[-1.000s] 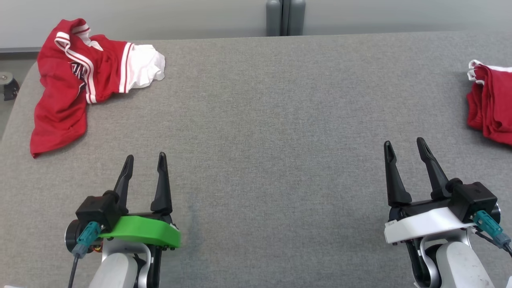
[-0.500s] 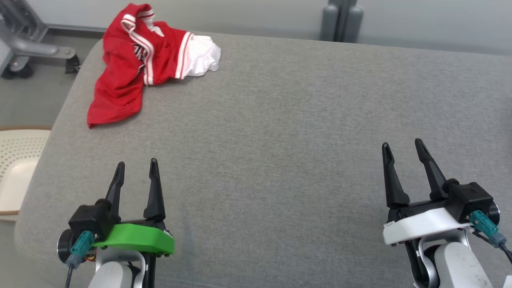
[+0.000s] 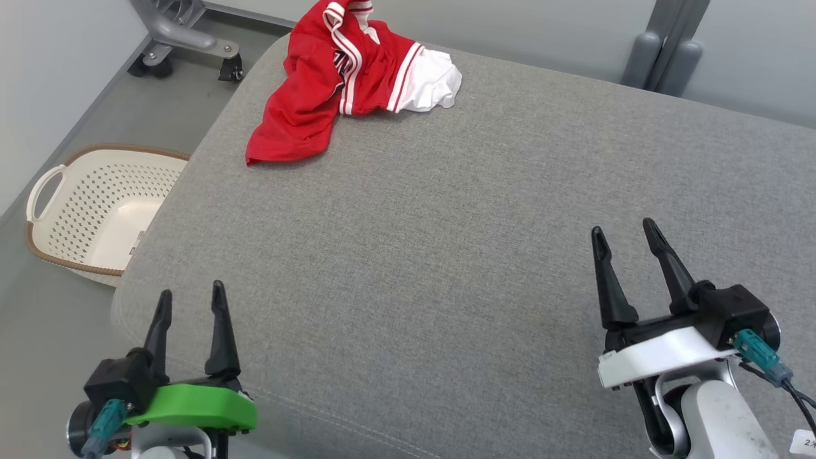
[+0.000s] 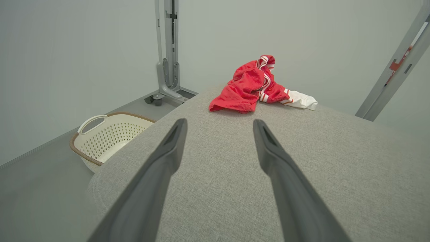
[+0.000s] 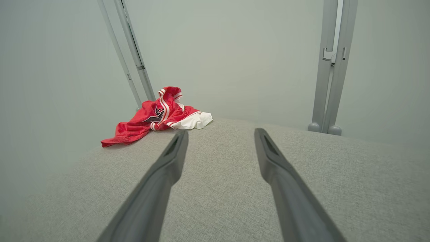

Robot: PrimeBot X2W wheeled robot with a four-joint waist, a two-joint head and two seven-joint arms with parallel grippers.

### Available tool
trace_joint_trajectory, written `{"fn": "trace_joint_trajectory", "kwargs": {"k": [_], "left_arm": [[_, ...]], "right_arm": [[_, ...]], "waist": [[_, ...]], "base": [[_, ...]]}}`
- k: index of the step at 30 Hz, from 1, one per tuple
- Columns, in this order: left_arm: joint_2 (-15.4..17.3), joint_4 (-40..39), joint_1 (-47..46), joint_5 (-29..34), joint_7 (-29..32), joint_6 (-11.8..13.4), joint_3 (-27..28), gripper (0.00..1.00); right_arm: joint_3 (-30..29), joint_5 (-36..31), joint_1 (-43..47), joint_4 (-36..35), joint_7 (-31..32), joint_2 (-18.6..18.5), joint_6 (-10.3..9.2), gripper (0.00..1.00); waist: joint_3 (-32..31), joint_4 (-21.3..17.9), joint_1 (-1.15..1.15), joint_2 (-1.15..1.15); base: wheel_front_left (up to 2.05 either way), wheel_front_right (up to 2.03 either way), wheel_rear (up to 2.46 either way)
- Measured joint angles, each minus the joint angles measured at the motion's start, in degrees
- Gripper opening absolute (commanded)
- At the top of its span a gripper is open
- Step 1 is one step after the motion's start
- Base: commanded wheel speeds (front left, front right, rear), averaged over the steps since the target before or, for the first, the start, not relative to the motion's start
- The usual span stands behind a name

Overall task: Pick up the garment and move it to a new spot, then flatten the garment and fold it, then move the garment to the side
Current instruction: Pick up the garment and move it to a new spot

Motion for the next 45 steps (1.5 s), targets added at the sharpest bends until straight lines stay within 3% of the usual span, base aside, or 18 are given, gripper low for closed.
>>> {"fn": "trace_joint_trajectory", "kwargs": {"k": [4, 10, 18, 24, 31, 37, 43, 44, 45], "left_arm": [[2.68, 0.07, -1.85, 0.05, 0.37, 0.16, 1.72, 1.00], [9.72, -0.13, -13.64, 1.86, 4.39, -0.24, 3.98, 1.00], [19.11, 7.73, -35.26, 4.36, 13.76, -5.00, 3.44, 1.00], [20.33, 17.13, -49.39, 4.01, 19.54, -6.75, 2.59, 1.00], [19.37, 27.49, -56.42, 3.02, 25.25, -8.15, 0.96, 1.00], [19.09, 34.59, -59.60, 2.13, 26.24, -8.12, 0.77, 1.00], [19.19, 39.69, -61.13, 2.03, 26.57, -6.39, 1.14, 1.00], [19.23, 40.31, -61.27, 2.01, 26.38, -6.23, 1.16, 0.78], [19.26, 41.03, -61.33, 1.94, 26.16, -6.13, 1.16, 0.39]], "right_arm": [[0.05, -0.60, -1.66, -0.77, 0.47, 0.00, 0.00, 1.00], [-0.41, -3.46, -4.07, -3.57, 2.10, 0.00, 0.00, 1.00], [-1.09, -7.89, -8.28, -9.51, 5.08, 0.01, 0.00, 1.00], [-1.60, -9.38, -9.42, -12.74, 6.42, -0.04, 0.00, 1.00], [-1.83, -9.77, -9.66, -15.97, 7.04, -0.07, 0.00, 1.00], [-2.13, -9.94, -9.68, -18.74, 7.34, -0.08, 0.00, 1.00], [-2.46, -9.98, -9.67, -19.08, 7.05, -0.08, 0.00, 1.00], [-2.47, -9.90, -9.68, -18.97, 7.00, -0.08, 0.00, 1.00], [-2.46, -9.79, -9.68, -18.83, 6.94, -0.08, 0.00, 1.00]], "waist": [[0.86, -0.14, 0.00, 0.00], [3.65, -1.83, 0.00, 0.00], [10.67, -6.25, 0.00, 0.00], [16.74, -10.03, 0.01, 0.00], [22.58, -15.08, 0.01, 0.00], [27.67, -19.24, 0.01, 0.00], [31.40, -21.61, 0.01, 0.00], [31.81, -21.98, 0.01, 0.00], [32.11, -22.35, 0.01, 0.00]], "base": [[0.00, 0.00, 0.00], [0.00, 0.00, 0.00], [0.00, 0.00, 0.00], [0.00, 0.00, 0.00], [0.00, 0.00, 0.00], [0.00, 0.00, 0.00], [0.00, 0.00, 0.00], [0.00, 0.00, 0.00], [0.00, 0.00, 0.00]]}}
